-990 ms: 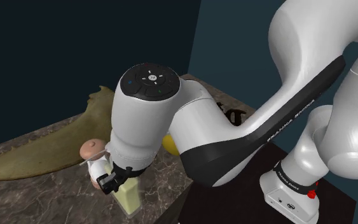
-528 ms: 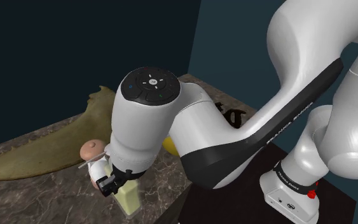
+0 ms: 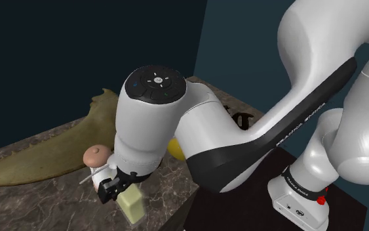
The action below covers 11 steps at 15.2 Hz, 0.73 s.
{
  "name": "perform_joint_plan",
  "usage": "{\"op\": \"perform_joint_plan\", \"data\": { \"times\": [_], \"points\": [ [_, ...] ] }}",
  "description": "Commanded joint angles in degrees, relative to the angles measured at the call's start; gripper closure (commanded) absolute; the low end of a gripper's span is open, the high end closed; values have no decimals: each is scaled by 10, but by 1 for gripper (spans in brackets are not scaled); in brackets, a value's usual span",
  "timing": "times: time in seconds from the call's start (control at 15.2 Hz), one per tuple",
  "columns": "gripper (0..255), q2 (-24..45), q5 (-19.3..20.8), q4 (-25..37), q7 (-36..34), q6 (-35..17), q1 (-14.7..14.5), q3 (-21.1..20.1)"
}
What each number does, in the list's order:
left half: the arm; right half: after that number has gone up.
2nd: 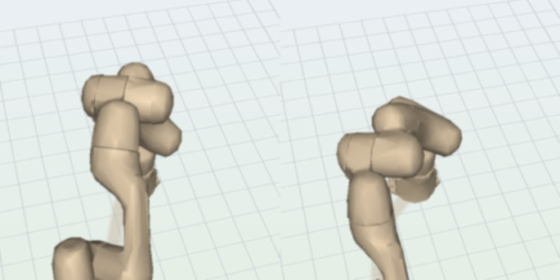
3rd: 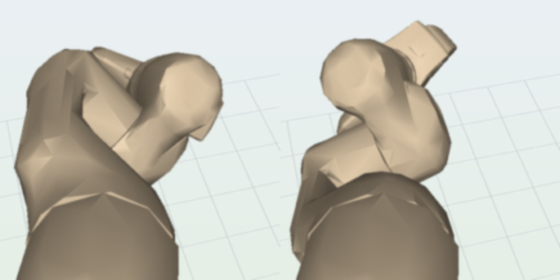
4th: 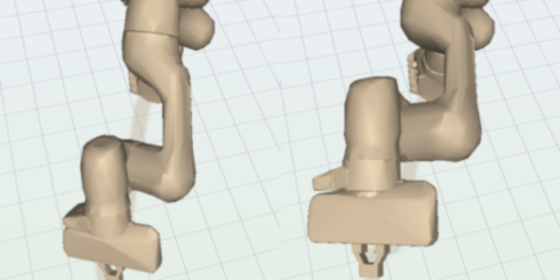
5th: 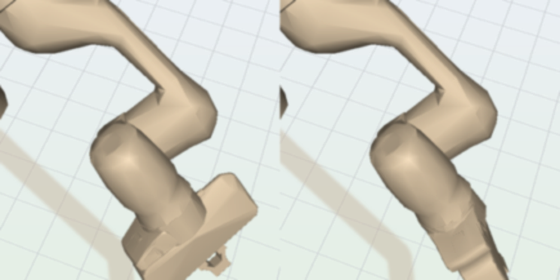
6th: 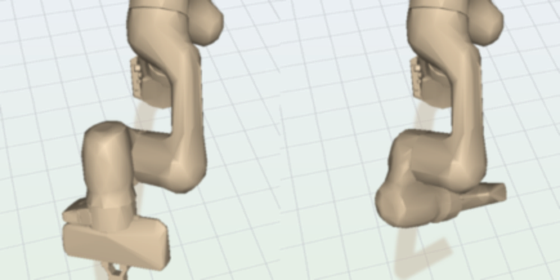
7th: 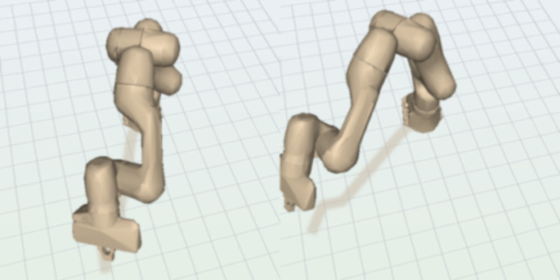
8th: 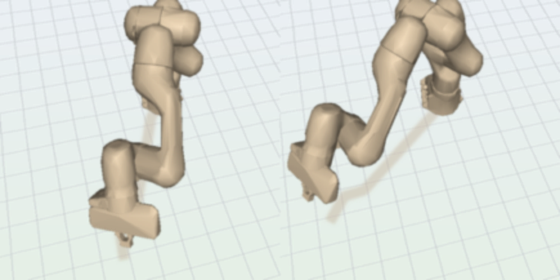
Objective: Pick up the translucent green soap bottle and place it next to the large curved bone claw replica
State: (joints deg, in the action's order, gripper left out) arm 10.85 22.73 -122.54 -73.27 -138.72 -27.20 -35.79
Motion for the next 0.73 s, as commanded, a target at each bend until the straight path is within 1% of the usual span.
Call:
{"op": "perform_joint_plan", "data": {
  "times": [0.0,0.13,0.66],
  "points": [
    [0,-26,-28,0,17,19,5,-10],
    [0,-55,-59,5,38,43,10,-18],
    [0,-55,-59,5,38,43,9,-18]
  ]
}}
